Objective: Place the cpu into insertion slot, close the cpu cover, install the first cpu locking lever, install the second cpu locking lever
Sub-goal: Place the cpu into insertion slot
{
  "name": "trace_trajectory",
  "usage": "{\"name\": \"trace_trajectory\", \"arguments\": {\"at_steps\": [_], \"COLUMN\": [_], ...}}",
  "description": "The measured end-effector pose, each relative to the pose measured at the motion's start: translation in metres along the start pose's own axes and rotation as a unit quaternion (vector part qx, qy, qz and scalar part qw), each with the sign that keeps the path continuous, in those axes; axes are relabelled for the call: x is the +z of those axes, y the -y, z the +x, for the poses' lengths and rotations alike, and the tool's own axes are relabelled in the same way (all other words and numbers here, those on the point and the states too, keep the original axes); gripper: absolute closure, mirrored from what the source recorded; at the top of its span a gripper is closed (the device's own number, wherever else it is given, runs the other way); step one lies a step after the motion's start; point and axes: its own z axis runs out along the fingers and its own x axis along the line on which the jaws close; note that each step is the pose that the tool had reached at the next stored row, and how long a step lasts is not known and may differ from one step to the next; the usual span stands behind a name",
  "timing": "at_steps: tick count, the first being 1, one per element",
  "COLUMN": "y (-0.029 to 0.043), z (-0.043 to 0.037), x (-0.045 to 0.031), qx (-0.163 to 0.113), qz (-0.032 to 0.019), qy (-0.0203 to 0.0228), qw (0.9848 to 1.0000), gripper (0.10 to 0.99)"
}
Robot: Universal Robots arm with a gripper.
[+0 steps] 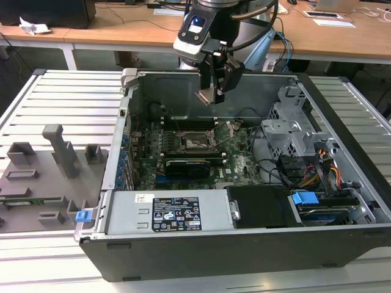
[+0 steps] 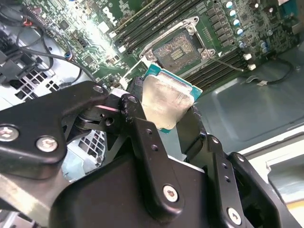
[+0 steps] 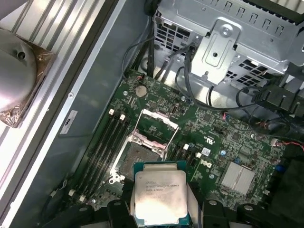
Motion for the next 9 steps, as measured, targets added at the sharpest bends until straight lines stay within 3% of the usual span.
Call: {"name": "trace_trajectory", "arguments": {"at_steps": [9], "y": [0.0001], "z": [0.0000], "x": [0.0002], "qx": [0.042], "qz": [-0.0007], "qy": [0.0037], "qw": [0.9991], "gripper": [0.557]}}
